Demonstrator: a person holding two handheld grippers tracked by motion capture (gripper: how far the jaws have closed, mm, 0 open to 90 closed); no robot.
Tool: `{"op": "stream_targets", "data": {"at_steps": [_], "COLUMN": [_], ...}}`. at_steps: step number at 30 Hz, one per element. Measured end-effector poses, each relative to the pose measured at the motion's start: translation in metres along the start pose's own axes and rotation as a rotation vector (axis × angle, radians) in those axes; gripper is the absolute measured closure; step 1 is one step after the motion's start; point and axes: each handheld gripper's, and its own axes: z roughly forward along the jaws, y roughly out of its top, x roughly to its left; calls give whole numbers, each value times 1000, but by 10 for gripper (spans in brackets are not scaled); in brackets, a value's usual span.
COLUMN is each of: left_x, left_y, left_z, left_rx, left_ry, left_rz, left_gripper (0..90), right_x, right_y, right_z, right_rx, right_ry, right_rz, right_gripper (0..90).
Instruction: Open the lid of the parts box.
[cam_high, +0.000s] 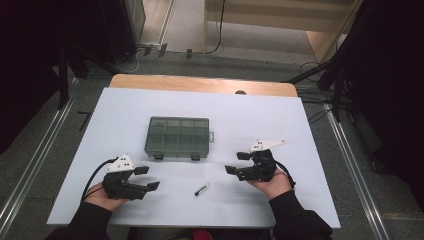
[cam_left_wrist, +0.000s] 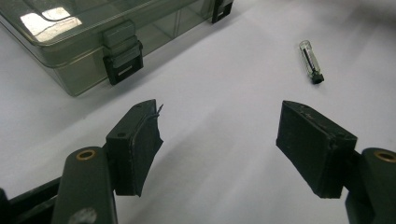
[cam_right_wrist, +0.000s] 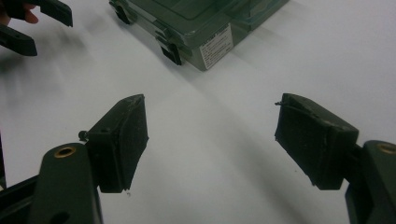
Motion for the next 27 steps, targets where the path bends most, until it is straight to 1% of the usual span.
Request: {"op": "stream_targets", "data": {"at_steps": [10, 13, 18, 27], "left_x": [0, 0, 0, 0], "left_y": [0, 0, 0, 0], "left_z": [-1, -2, -1, -2], "left_rx": [-6, -14, -10, -11], "left_ry": [4, 5, 4, 3], "left_rz": [0, -4, -4, -4], "left_gripper": [295, 295, 295, 295], "right_x": [1, 1, 1, 4], "right_y": [8, 11, 14, 21], "right_z": [8, 11, 16, 24], "right_rx": [3, 7, 15, 22], "right_ry": [-4, -19, -14, -7], "right_rz": [-9, -7, -5, -19], "right_gripper": [271, 280, 289, 312]}}
